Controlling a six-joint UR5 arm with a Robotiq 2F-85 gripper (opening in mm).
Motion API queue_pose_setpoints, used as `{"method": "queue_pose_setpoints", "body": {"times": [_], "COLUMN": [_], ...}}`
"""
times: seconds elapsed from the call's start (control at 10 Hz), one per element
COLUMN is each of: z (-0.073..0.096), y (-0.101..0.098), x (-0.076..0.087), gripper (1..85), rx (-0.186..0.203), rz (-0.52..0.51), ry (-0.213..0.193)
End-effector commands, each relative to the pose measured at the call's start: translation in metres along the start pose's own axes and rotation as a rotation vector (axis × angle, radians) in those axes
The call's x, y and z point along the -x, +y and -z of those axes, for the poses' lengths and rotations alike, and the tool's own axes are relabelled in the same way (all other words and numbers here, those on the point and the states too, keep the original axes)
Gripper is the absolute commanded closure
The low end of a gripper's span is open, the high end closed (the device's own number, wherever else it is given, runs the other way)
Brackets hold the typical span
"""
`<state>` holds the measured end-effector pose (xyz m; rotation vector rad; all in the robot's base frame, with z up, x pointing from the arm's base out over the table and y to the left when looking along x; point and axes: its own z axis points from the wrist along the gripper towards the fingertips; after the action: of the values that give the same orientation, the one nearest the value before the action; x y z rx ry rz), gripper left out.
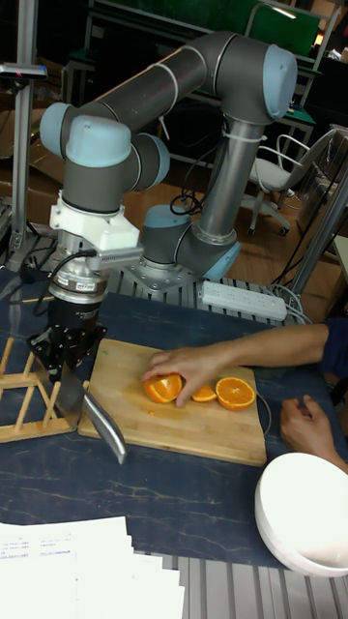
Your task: Chop the orange
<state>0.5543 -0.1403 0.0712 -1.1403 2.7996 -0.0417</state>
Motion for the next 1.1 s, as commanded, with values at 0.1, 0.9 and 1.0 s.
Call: {"method": "queue_pose_setpoints", "body": {"times": [0.1, 0.9, 1.0], "z": [0.004, 0.077, 0.081], "y": [0.007, 0.035, 0.05], "x": [0.001, -0.022, -0.015], "gripper": [52.0, 57.3, 76.7], "rx": [0.029, 0.029, 0.071], "rz": [0.024, -0.241, -0.365], "ry": [-0.013, 0.133, 0.132]}}
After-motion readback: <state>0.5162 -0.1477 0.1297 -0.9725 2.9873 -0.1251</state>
